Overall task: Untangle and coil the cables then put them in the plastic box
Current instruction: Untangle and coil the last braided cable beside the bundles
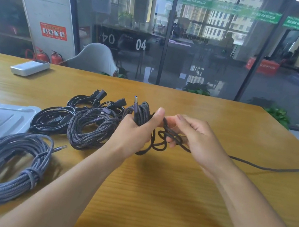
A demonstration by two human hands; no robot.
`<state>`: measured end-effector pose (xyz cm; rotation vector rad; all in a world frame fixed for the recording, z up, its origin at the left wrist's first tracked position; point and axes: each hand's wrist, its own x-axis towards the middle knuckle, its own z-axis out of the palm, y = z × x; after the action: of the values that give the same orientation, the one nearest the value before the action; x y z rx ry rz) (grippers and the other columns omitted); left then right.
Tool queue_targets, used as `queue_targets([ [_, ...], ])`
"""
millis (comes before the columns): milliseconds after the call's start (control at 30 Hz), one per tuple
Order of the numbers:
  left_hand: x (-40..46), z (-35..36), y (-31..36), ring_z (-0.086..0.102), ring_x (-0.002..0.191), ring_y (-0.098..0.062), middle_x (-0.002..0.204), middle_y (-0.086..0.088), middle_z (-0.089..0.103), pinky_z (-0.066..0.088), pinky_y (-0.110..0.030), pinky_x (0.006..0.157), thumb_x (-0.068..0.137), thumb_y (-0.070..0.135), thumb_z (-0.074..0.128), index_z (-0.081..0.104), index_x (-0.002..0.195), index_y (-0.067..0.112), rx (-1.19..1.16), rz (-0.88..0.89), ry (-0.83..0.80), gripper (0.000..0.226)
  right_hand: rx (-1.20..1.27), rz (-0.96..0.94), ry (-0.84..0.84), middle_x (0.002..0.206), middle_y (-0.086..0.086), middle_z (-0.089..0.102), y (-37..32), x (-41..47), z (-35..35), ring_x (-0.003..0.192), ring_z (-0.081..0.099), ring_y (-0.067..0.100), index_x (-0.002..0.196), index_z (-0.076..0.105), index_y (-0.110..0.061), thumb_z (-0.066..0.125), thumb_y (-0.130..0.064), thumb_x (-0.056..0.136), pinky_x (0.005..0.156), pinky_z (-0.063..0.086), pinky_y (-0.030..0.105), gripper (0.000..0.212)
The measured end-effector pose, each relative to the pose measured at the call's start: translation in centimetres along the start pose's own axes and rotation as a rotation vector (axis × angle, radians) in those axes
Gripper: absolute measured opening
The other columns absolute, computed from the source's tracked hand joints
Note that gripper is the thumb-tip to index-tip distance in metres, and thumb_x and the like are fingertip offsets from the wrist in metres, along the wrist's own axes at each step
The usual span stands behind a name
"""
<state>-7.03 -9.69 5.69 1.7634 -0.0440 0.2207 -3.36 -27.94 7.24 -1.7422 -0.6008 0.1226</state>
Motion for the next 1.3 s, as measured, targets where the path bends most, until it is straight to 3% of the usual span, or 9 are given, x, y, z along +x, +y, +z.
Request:
queue_targets([
  [100,0.5,-0.2,-0.5,0.028,0.05,-0.02,0.057,-0.003,0.033,0.028,-0.031,0.055,0.096,0.049,0.069,0.043,0.065,0.014,-0.082,0.048,0.1,0.053,-0.03,0.013,-0.126,0.1,0.008,0.075,0.7,-0.1,0.2,0.096,0.075,0.025,0.137,0.067,-0.018,0.055,-0.016,0.108,0.094,0.059,0.034,0.031],
  [200,0.9,-0.4,-0.7,0.024,0.052,-0.022,0.059,-0.007,0.029,0.023,-0.035,0.055,0.09,0.041,0.069,0.037,0.068,0.003,-0.086,0.07,0.124,0.054,-0.174,-0.028,-0.039,0.105,-0.003,0.064,1.1,0.0,1.0,0.094,0.073,0.016,0.131,0.071,-0.023,0.072,-0.01,0.097,0.097,0.058,0.038,0.036],
  [367,0.6,-0.3,-0.3,0.025,0.052,-0.02,0.057,-0.003,0.032,0.026,-0.029,0.051,0.102,0.026,0.064,0.045,0.068,0.011,-0.111,0.059,0.101,0.042,-0.777,-0.311,0.22,0.115,-0.014,0.054,2.1,-0.2,3.3,0.114,0.051,0.01,0.125,0.061,-0.032,0.086,-0.051,0.075,0.097,0.042,0.03,0.059],
  [533,0.7,-0.8,-0.1,0.03,0.052,-0.021,0.056,-0.007,0.038,0.029,-0.034,0.055,0.103,0.027,0.061,0.049,0.06,0.013,-0.098,0.057,0.087,0.047,-0.46,-0.245,0.105,0.118,-0.018,0.065,2.5,0.1,3.0,0.114,0.056,0.002,0.123,0.061,-0.032,0.072,-0.031,0.096,0.093,0.042,0.017,0.028],
  [700,1.0,-0.9,-0.5,0.038,0.054,-0.021,0.062,-0.011,0.05,0.037,-0.032,0.056,0.101,0.033,0.064,0.069,0.078,-0.001,-0.032,0.081,0.061,0.042,-0.241,-0.131,0.179,0.094,-0.006,0.079,2.2,0.6,1.2,0.09,0.073,0.009,0.104,0.073,-0.025,0.078,-0.011,0.092,0.086,0.056,0.028,0.018],
  [967,1.5,-2.0,-0.6,0.043,0.052,-0.019,0.06,-0.006,0.055,0.038,-0.028,0.055,0.1,0.024,0.062,0.07,0.082,-0.009,-0.022,0.033,0.271,0.038,0.819,0.1,0.382,0.088,0.003,0.06,1.5,1.8,-0.8,0.071,0.054,0.01,0.117,0.069,-0.008,0.054,0.007,0.097,0.076,0.051,0.029,0.029],
  [1067,1.6,-2.6,-0.5,0.041,0.051,-0.02,0.06,-0.011,0.054,0.037,-0.025,0.049,0.099,0.022,0.062,0.069,0.079,-0.009,0.013,0.031,0.321,0.038,0.738,0.109,0.297,0.081,-0.002,0.049,1.5,1.6,-2.8,0.064,0.032,0.011,0.108,0.071,-0.011,0.051,0.002,0.091,0.065,0.032,0.027,0.03],
  [1167,1.6,-2.9,-0.4,0.041,0.052,-0.02,0.063,-0.015,0.055,0.035,-0.024,0.044,0.099,0.022,0.062,0.069,0.08,-0.01,0.032,0.039,0.36,0.038,0.503,0.078,0.27,0.071,-0.006,0.041,1.4,1.5,-4.6,0.065,0.035,0.009,0.091,0.074,-0.02,0.076,-0.019,0.084,0.058,0.031,0.024,0.008],
  [1300,1.5,-2.7,0.1,0.042,0.048,-0.02,0.061,-0.016,0.056,0.035,-0.021,0.042,0.101,0.021,0.061,0.065,0.072,-0.01,0.044,0.061,0.379,0.043,0.61,0.096,0.398,0.06,-0.008,0.032,1.4,1.5,-6.6,0.057,0.03,0.007,0.085,0.062,-0.025,0.075,-0.034,0.085,0.056,0.029,0.022,0.016],
])
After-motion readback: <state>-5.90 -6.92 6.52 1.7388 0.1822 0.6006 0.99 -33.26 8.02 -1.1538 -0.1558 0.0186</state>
